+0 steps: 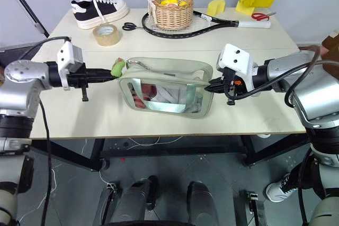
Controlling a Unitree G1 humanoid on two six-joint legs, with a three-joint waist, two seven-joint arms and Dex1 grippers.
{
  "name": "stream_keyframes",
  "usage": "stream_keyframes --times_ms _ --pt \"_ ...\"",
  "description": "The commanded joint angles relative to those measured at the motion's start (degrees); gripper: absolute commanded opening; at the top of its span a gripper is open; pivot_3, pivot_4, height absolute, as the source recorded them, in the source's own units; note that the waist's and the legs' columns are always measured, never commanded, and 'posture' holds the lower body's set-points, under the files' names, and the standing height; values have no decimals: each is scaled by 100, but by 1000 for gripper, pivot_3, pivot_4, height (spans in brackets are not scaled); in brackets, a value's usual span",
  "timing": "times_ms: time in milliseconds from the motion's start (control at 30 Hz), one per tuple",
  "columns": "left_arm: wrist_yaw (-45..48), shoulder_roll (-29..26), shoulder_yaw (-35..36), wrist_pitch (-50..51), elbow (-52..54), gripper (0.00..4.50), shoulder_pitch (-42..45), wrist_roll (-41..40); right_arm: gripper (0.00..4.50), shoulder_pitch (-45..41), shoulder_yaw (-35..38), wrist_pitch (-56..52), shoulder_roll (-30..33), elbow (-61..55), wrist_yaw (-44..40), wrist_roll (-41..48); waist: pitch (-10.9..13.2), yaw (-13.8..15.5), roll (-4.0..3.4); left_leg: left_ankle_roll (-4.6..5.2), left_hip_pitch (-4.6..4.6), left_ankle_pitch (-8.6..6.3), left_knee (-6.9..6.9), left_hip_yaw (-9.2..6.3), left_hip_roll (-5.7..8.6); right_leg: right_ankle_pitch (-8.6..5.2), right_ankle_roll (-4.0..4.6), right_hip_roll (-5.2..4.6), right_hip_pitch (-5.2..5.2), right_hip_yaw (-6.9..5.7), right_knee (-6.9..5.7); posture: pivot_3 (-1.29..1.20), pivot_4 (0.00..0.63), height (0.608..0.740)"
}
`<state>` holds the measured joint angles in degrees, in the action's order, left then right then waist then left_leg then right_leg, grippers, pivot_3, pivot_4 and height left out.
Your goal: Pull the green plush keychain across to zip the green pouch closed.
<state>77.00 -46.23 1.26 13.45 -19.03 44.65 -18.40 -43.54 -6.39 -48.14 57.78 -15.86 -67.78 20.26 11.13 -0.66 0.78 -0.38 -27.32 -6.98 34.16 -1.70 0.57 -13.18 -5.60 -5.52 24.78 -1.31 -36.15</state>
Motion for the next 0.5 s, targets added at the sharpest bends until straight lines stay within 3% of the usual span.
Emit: stream_keyframes --times_ms 33,333,433,500 --pt "-18 -69 293 975 486 80 489 -620 0 -97 101 122 33 -56 27 25 0 6 0 0 0 0 0 -1 0 0 0 0 0 -1 0 0 150 724" --pt "-290 774 -331 1472 1311 80 722 -719 0 -218 -20 253 -39 101 81 -81 0 -7 1 3 5 2 4 -2 2 9 -17 3 -10 -1 -3 0 150 724" --pt "-278 826 -464 1510 1216 932 797 -640 0 -244 -46 241 -45 110 104 -98 0 -12 1 3 6 1 5 0 3 10 -19 7 -9 -1 -3 0 150 724" --pt "-297 804 -515 1405 1123 2016 854 -532 0 -243 -32 215 -35 77 112 -78 0 -6 1 3 7 1 5 0 3 10 -18 7 -10 -1 -3 0 150 724"
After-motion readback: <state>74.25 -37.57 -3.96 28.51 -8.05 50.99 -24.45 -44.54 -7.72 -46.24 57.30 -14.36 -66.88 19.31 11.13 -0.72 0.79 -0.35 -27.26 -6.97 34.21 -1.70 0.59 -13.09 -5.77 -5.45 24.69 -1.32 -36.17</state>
